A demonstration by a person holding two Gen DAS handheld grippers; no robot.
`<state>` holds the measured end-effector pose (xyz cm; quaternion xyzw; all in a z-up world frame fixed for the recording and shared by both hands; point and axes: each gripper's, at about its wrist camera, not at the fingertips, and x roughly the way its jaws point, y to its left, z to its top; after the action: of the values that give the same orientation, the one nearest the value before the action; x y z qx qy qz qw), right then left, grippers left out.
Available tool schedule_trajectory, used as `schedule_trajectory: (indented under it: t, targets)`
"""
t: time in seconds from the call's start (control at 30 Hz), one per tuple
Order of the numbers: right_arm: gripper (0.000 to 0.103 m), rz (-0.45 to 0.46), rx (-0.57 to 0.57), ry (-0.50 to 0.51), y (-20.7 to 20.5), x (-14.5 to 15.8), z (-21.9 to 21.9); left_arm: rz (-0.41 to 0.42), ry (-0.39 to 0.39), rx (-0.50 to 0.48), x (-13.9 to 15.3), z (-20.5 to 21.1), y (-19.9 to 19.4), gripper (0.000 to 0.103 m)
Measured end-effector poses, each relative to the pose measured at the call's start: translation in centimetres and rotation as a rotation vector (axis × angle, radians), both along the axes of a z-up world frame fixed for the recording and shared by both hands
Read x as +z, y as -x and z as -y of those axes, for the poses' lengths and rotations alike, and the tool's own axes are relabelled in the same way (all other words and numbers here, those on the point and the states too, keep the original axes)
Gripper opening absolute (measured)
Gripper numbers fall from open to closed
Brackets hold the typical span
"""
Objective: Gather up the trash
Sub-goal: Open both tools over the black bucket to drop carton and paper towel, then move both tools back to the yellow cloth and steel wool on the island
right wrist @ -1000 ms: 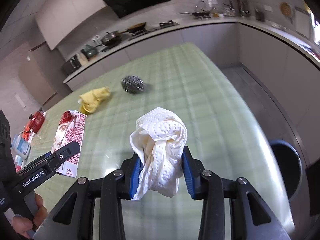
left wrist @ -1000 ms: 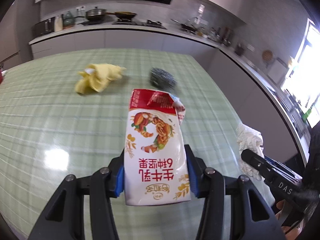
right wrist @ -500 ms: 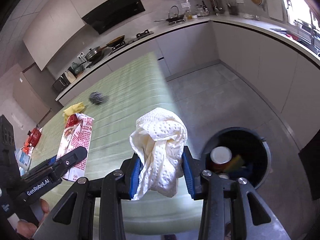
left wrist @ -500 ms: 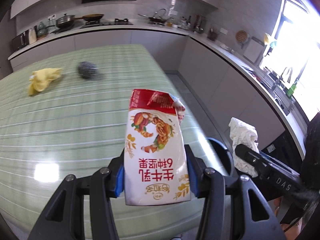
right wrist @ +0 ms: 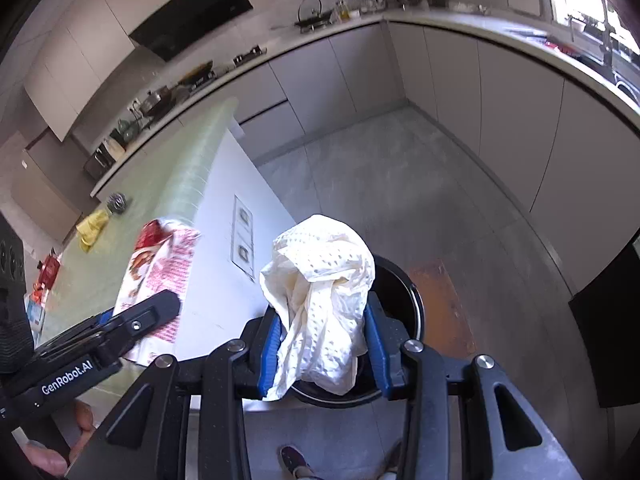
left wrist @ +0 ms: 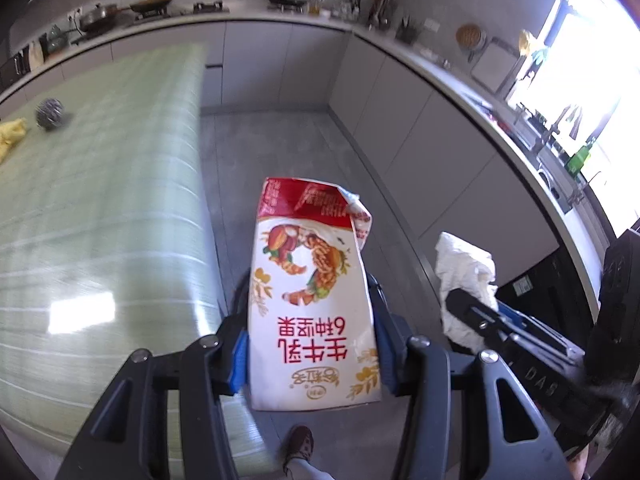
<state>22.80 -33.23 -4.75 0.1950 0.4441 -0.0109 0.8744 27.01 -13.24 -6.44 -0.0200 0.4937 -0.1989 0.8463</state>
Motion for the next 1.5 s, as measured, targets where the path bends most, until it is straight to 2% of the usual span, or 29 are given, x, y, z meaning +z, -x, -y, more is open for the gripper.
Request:
schedule_trajectory:
  t: [0.17, 0.53, 0.63, 0.7, 0.77, 0.93, 1.27, 1.37, 1.5]
  targets:
    - [0.041, -0.064, 0.029, -0.028, -0.9, -4.4, 0.7, -0.055, -0.052, 0.016, -3.5, 1.8, -0.1, 0.051]
    - [0.041, -0.142, 0.096, -0.019, -5.5, -10.3, 1.4, -0.157, -0.101, 0.082, -8.7, 2.2, -0.7, 0.052]
    - [0.045, -0.16, 0.134, -0.032, -7.0, -11.6, 1.1, -0.174, -0.124, 0.089, -9.3, 3.0, -0.7, 0.053]
    - [0.064, -0.176, 0.141, -0.019, -7.7, -12.2, 1.0, -0.18, -0.146, 0.086, -9.3, 3.5, -0.8, 0.057]
    - [0.071, -0.17, 0.122, -0.027, -7.9, -12.1, 1.4, -0.168, -0.172, 0.096, -8.8, 3.5, -0.9, 0.061]
    - [0.071, -0.138, 0.066, -0.032, -7.4, -10.8, 2.8, -0.115, -0.171, 0.094, -6.6, 3.3, -0.2, 0.063]
    - [0.071, -0.079, -0.015, -0.027, -4.9, -5.4, 3.2, -0.038, -0.065, 0.042, 0.4, 2.6, 1.3, 0.064]
    - [0.072, -0.064, -0.019, -0.019, -4.3, -3.6, 2.4, 0.005, -0.071, 0.019, 2.7, 2.0, 1.3, 0.064]
    - [0.072, -0.047, -0.027, -0.032, -3.6, -1.2, 0.1, 0.061, -0.039, 0.004, 5.8, -0.6, 1.9, 0.064]
